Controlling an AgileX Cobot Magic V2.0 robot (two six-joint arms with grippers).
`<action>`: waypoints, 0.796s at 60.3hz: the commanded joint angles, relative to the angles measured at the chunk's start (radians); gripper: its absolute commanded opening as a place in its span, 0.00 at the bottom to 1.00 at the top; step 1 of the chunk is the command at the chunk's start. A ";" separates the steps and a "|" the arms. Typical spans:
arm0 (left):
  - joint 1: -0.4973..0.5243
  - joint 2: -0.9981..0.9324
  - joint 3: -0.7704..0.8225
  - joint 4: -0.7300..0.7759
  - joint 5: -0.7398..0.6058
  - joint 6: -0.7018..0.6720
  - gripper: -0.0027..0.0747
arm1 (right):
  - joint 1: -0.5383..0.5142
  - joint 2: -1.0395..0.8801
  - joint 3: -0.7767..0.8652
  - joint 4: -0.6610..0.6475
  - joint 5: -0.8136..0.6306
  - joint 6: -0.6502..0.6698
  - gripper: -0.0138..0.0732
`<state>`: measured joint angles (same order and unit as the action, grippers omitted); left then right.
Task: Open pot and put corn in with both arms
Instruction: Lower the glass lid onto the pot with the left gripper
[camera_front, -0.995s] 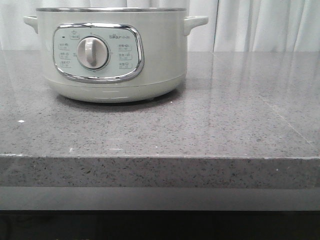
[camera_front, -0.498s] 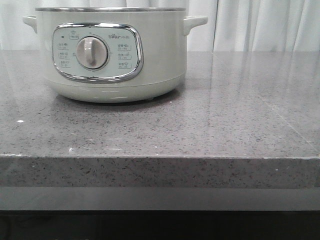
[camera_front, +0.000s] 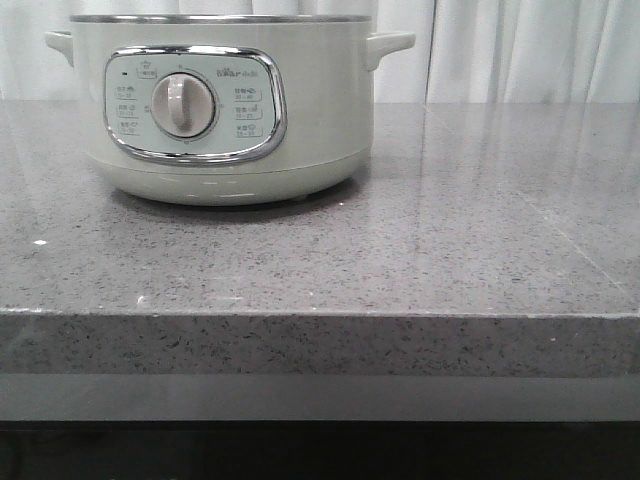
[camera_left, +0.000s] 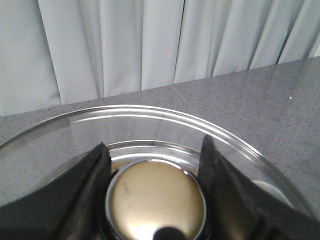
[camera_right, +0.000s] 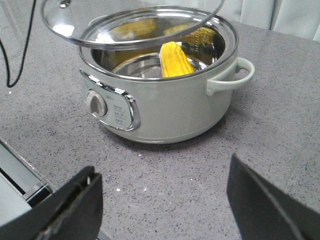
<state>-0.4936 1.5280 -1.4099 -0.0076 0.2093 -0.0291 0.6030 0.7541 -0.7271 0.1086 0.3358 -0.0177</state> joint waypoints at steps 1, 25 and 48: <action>0.003 -0.020 -0.063 -0.005 -0.155 -0.001 0.36 | 0.001 -0.011 -0.029 0.005 -0.083 0.001 0.78; 0.013 0.048 -0.068 -0.005 -0.187 -0.001 0.36 | 0.001 -0.011 -0.029 0.005 -0.083 0.001 0.78; 0.013 0.077 -0.068 -0.058 -0.187 -0.001 0.36 | 0.001 -0.011 -0.029 0.005 -0.083 0.001 0.78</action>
<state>-0.4831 1.6528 -1.4302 -0.0451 0.1721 -0.0291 0.6030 0.7541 -0.7271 0.1086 0.3358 -0.0161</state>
